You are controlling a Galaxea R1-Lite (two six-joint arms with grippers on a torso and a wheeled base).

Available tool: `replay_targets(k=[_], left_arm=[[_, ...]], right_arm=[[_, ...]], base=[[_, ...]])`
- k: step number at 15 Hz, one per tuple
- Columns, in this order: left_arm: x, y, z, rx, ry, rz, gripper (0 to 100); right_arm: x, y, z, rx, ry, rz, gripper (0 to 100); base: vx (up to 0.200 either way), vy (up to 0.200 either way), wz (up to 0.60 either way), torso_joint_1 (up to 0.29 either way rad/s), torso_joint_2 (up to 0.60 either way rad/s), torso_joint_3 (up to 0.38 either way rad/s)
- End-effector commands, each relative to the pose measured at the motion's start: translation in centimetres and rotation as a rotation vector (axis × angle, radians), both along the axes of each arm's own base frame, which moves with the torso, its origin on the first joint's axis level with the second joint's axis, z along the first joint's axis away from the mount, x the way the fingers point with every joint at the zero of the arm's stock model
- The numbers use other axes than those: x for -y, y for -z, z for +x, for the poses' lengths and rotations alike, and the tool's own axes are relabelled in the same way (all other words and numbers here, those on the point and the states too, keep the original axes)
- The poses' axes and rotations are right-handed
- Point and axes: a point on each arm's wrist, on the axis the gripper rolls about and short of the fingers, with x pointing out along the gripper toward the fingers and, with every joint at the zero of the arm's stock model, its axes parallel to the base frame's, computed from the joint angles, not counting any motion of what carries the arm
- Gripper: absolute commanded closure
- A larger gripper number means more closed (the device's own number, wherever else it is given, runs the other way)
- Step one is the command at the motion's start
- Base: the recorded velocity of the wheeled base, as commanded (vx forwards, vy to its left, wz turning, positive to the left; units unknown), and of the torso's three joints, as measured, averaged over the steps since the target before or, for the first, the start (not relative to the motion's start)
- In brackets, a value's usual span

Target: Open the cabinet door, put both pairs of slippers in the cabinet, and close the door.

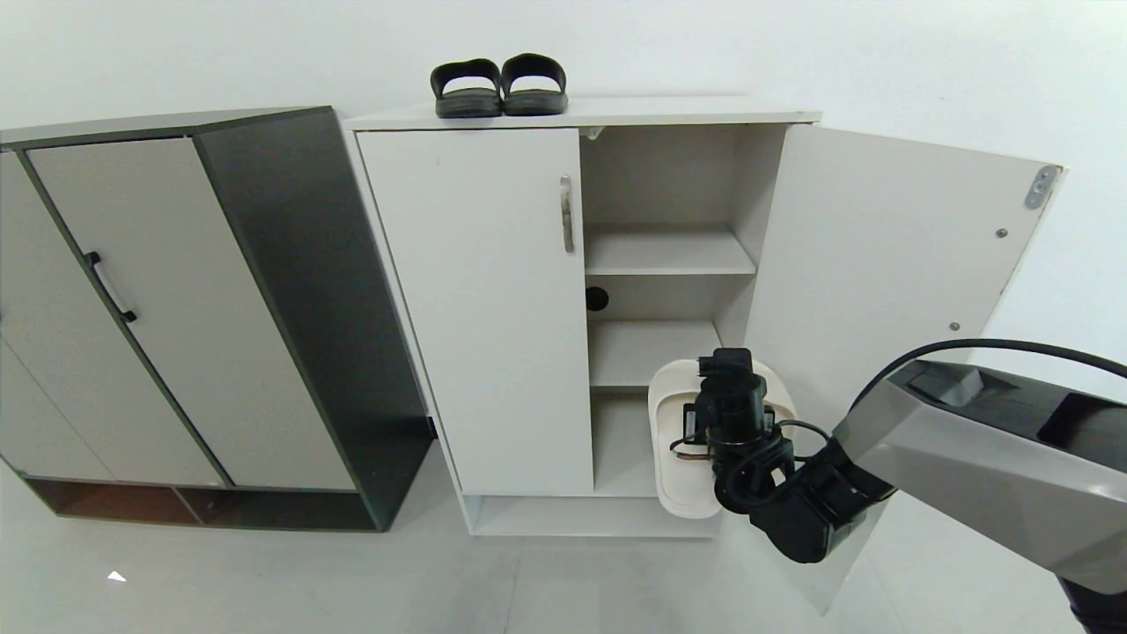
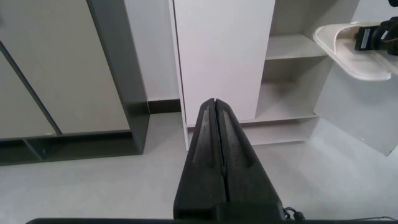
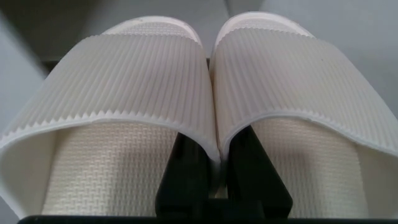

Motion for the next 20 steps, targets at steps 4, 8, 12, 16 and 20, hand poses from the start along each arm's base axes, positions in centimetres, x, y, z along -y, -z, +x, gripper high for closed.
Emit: replay_targets(k=[4,8,12,16,20], left_arm=[[0.0,0.0,0.0,-0.001,-0.002,-0.001,100],[0.0,0.0,0.0,-0.001,-0.002,-0.001,100],[0.0,0.0,0.0,-0.001,-0.002,-0.001,100],[0.0,0.0,0.0,-0.001,-0.002,0.0,100],[0.0,0.0,0.0,-0.001,-0.002,0.0,100]], right_arm=[[-1.5,0.3,-2.1,0.021,-0.124,-0.008,100],[-3.3,1.1,-3.9,-0.009,-0.23,-0.008,100],[-4.2,2.2,-2.8,-0.007,-0.229,-0.007,100],[-4.8,2.9,-1.6,-0.005,-0.221,-0.005,100],[-4.1,3.0,-0.5,-0.046,-0.194,-0.026,100]], base=[[0.0,0.0,0.0,0.0,0.0,0.0],[0.0,0.0,0.0,0.0,0.0,0.0],[0.0,0.0,0.0,0.0,0.0,0.0],[0.0,0.0,0.0,0.0,0.0,0.0],[0.0,0.0,0.0,0.0,0.0,0.0]])
